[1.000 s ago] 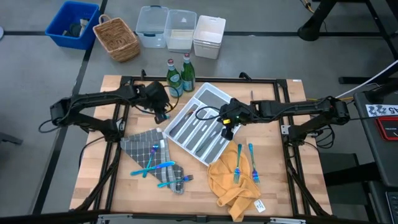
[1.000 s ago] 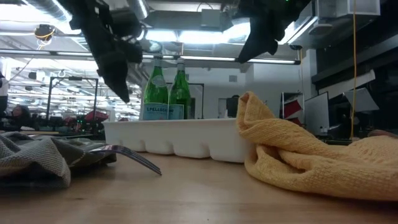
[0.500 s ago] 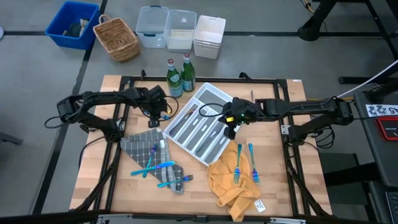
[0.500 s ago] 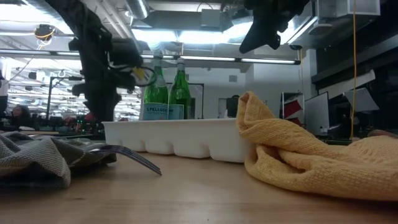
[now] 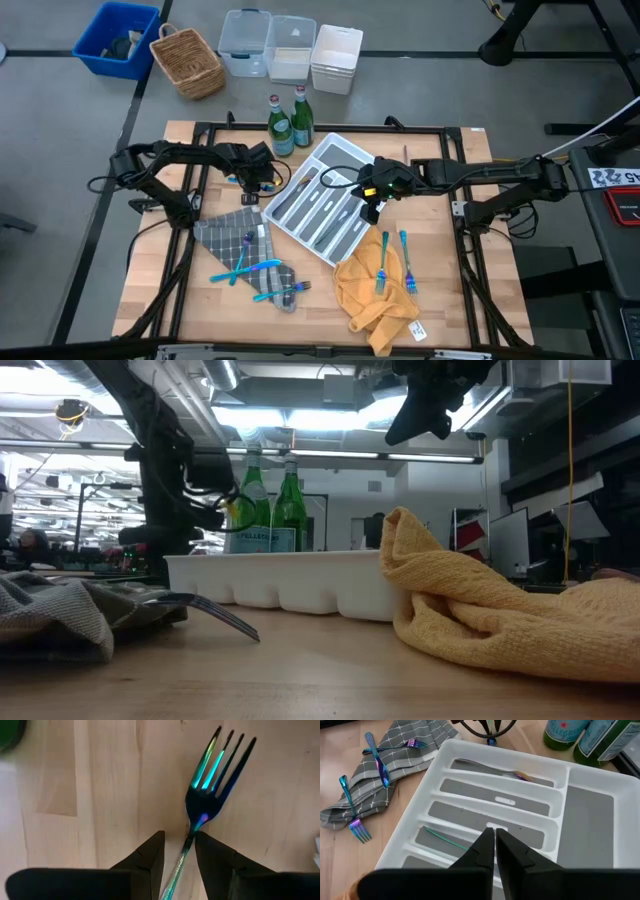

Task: Sort silverware
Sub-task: Put the blue fork into the cutlery tray

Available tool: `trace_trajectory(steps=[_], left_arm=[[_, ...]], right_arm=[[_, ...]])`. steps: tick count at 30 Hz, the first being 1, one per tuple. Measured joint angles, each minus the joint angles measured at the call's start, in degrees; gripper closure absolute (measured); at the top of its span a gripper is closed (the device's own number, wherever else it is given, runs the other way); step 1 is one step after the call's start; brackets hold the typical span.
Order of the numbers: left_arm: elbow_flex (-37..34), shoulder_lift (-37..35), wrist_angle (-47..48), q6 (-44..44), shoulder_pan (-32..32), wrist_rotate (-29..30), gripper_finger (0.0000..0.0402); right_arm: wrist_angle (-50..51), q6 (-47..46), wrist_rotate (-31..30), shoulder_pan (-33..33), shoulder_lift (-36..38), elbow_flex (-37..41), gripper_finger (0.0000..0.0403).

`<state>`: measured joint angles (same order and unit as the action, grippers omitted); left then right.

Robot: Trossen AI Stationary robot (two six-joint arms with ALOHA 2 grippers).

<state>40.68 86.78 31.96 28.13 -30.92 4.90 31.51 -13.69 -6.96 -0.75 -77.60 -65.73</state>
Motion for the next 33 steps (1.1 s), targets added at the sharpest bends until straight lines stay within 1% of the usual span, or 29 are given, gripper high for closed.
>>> trace_trajectory(steps=[5, 7, 9, 14, 15, 19, 23, 29, 33], left_arm=[[0.15, 1.57, 0.16, 0.01, 0.0, -0.15, 0.0301], [0.16, 1.85, 0.45, -0.01, 0.0, -0.56, 0.0309], [0.14, 1.93, 0.57, -0.49, 0.0, -1.1, 0.0328], [0.09, 1.95, 0.79, -2.08, 0.02, -1.29, 0.0389], [0.09, 1.95, 0.79, -2.46, 0.02, -1.34, 0.0393], [-0.03, 1.67, 0.73, -4.94, 0.02, -1.31, 0.0391], [-0.13, 0.23, 0.61, -7.91, 0.02, -1.31, 0.0398], [-0.34, -3.98, 1.27, -11.54, 0.0, -1.26, 0.0399], [-0.3, -7.24, 2.76, -15.71, 0.0, -1.29, 0.0399]], right_arm=[[-0.01, 0.0, -0.03, 0.0, 0.0, 0.0, 0.0382], [0.01, 0.02, -0.02, 0.0, 0.0, 0.0, 0.0382], [-0.01, 0.02, -0.04, 0.0, 0.0, 0.0, 0.0382], [0.0, 0.04, -0.04, 0.0, 0.0, 0.0, 0.0382], [0.01, 0.04, -0.04, 0.0, 0.0, 0.0, 0.0382], [0.01, 0.24, -0.04, 0.0, -0.02, 0.0, 0.0382], [0.01, 0.44, -0.06, 0.0, -0.02, 0.0, 0.0382], [-0.01, 0.48, -0.06, 0.02, -0.02, 0.0, 0.0382], [-0.01, 0.48, -0.07, 0.0, -0.02, 0.0, 0.0382]])
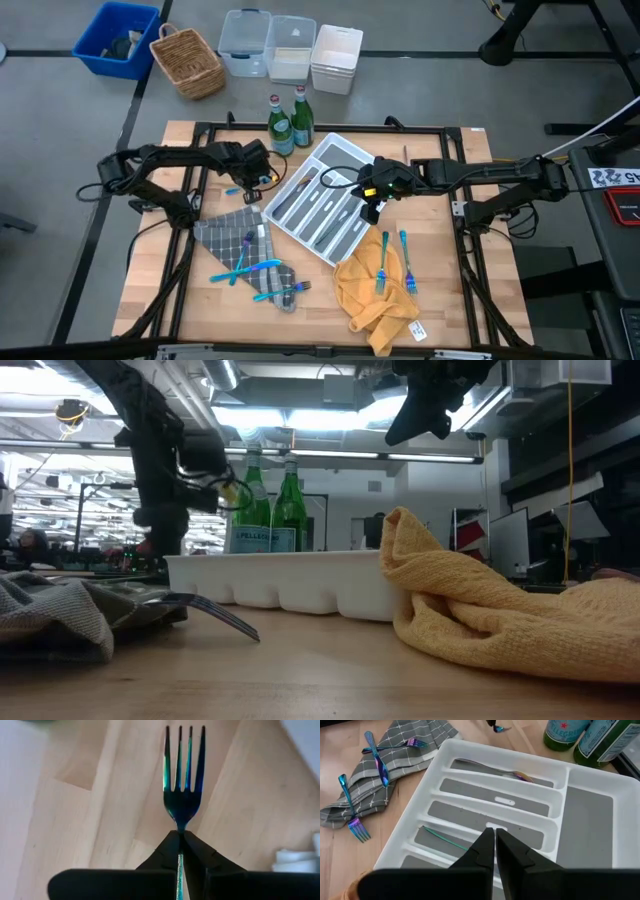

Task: Sort silverware
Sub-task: Put the blue fork into the cutlery tray

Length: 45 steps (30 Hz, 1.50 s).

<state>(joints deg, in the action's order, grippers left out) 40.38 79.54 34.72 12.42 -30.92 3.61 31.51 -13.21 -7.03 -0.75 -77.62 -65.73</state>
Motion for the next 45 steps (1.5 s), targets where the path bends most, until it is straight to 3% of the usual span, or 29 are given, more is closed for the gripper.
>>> trace_trajectory(steps=[4, 11, 15, 19, 25, 33, 45], left_arm=[[0.0, -4.22, 0.72, -5.73, 0.0, -3.01, 0.0399], [0.11, -12.22, -1.21, -22.5, 0.86, -15.02, 0.0399], [0.11, -14.78, -8.9, -33.23, 3.96, -19.81, 0.0399], [0.13, -14.3, -21.38, -40.2, 9.45, -20.13, 0.0398], [0.22, -8.29, -42.12, -46.26, 17.74, -15.81, 0.04], [0.24, 5.67, -63.49, -49.27, 24.04, -12.84, 0.0399], [8.44, 23.63, -65.64, -49.96, 28.07, -12.82, 0.0398]], right_arm=[[0.02, 0.01, 0.0, 0.0, 0.0, 0.0, 0.0382], [1.73, -0.63, 0.01, 0.0, -0.02, 0.0, 0.0382], [5.31, -5.3, 0.02, 0.0, -0.02, 0.0, 0.0382], [10.7, -14.25, 0.98, 0.0, -0.02, 0.0, 0.0382], [19.45, -25.38, 8.75, 0.0, -0.02, 0.0, 0.0382], [25.43, -31.64, 15.73, 0.04, -0.04, 0.0, 0.0382], [25.7, -39.78, 21.17, 0.05, -0.04, 0.0, 0.0382]])
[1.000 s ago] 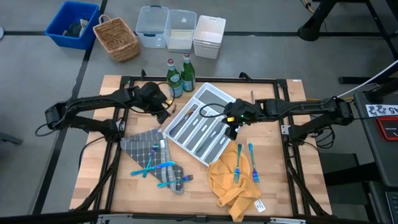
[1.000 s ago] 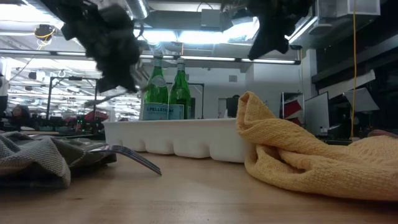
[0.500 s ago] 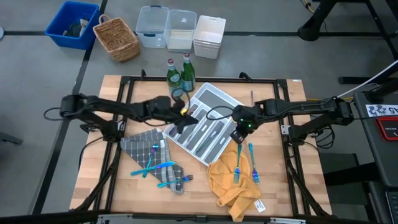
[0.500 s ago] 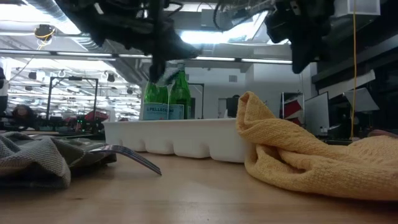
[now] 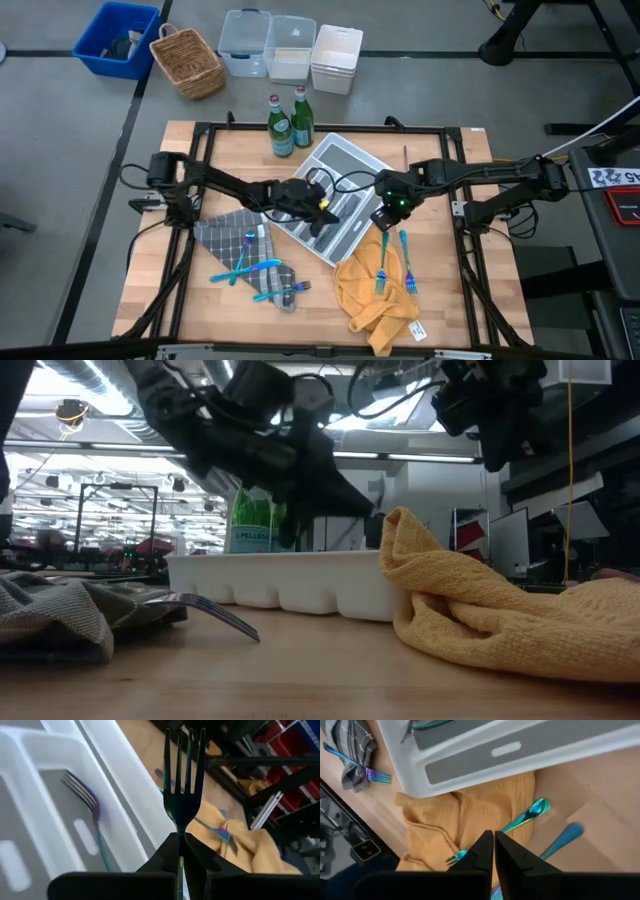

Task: Sort silverware
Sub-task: Put the blue fork into the cutlery tray

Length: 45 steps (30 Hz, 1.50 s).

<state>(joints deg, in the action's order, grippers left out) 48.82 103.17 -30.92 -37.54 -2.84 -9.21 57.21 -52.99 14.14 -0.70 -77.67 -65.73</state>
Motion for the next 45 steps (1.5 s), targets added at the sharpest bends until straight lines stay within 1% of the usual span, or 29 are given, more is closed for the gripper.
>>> trace_trajectory(steps=[4, 7, 11, 15, 19, 22, 27, 33, 37, 45], left_arm=[[1.3, 2.98, 0.33, 0.05, 0.25, 0.02, 0.0391], [1.56, 3.91, 0.39, 0.4, 0.02, 0.08, 0.0383], [1.66, 4.13, 0.61, 0.23, -0.53, 1.15, 0.0369], [1.66, 4.13, 0.83, 0.41, -0.97, 2.52, 0.0346], [1.66, 4.12, 1.39, -0.01, -1.34, 2.65, 0.0322], [1.66, 3.64, 1.66, -0.04, -1.83, 2.18, 0.0312], [1.66, 1.15, 1.54, 0.01, -2.76, -1.62, 0.0312], [1.63, -2.72, 2.54, 3.24, -3.22, -7.82, 0.0322], [1.63, -5.22, 4.49, 3.76, -3.18, -9.28, 0.0323], [1.63, -8.39, 13.27, 8.45, -3.2, -9.88, 0.0323]], right_arm=[[0.0, -2.64, 0.43, 1.23, 0.0, 0.0, 0.0382], [-0.03, -4.15, 0.34, 3.22, 0.0, 0.0, 0.0382], [-0.2, -7.01, -2.14, 6.1, 0.0, 0.0, 0.0382], [-0.32, -11.33, -4.17, 9.03, 0.0, 0.0, 0.0382], [-0.66, -15.9, -5.65, 12.16, 0.0, 0.0, 0.0382], [-0.79, -20.36, -7.66, 14.67, 0.0, 0.0, 0.0382], [-1.79, -27.6, -10.16, 18.65, -0.69, 0.0, 0.0382], [-4.45, -35.41, -11.93, 22.63, -3.4, 0.62, 0.0382], [-4.76, -39.9, -12.1, 24.26, -6.5, 1.07, 0.0382], [-8.17, -41.59, -12.13, 24.32, -12.6, 1.07, 0.0382]])
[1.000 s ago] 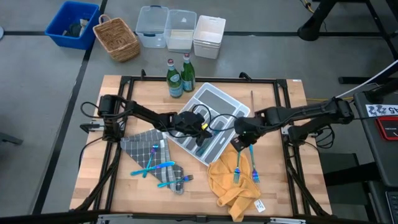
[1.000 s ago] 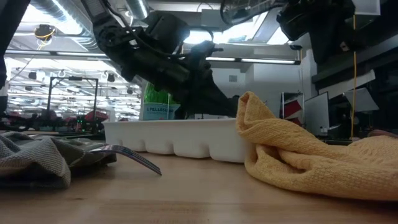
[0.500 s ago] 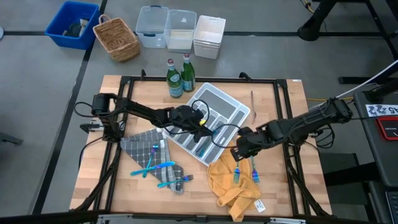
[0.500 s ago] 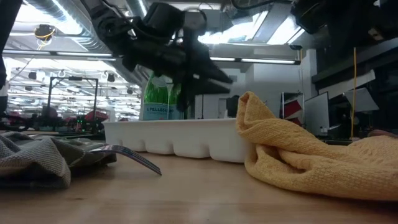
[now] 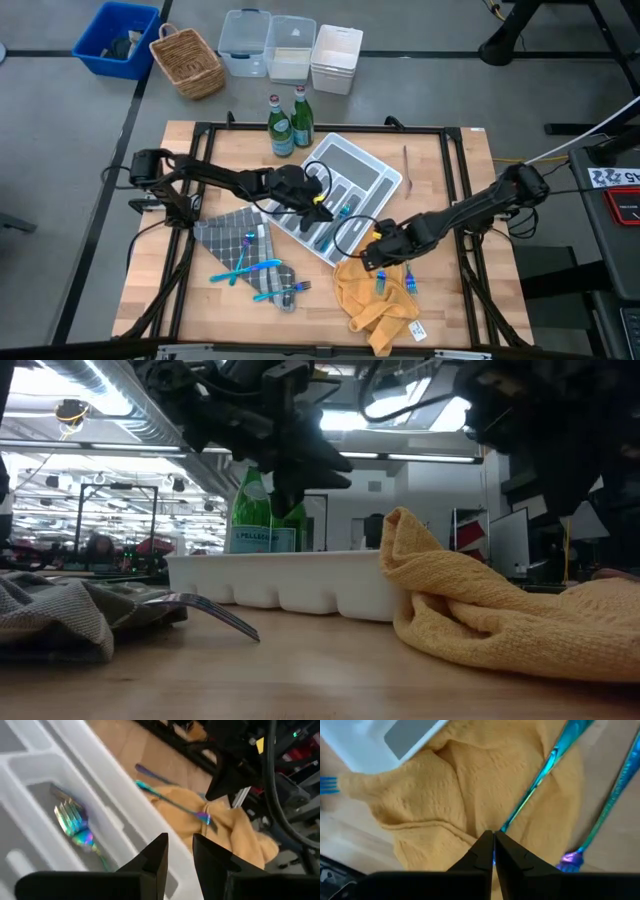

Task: Sort silverware
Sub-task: Put the blue fork into the cutlery tray

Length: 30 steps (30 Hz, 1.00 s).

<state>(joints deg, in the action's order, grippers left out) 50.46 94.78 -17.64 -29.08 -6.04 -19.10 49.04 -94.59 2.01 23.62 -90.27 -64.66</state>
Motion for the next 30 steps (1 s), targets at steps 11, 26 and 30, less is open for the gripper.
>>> trace_trajectory(steps=[11, 26, 30], left_arm=[[-0.07, -0.74, 6.93, 2.33, 0.04, -0.02, 0.0325], [-0.07, -0.73, 7.14, 3.14, 0.04, -0.01, 0.0327], [-0.07, -0.72, 7.14, 3.62, 0.04, 0.0, 0.0327]], right_arm=[[-1.45, -1.68, 1.11, 0.0, -5.71, 0.0, 0.0382], [-1.44, -1.46, 4.21, 0.04, -8.69, 0.0, 0.0381], [-1.2, -1.59, 4.64, 0.04, -8.69, 0.0, 0.0362]])
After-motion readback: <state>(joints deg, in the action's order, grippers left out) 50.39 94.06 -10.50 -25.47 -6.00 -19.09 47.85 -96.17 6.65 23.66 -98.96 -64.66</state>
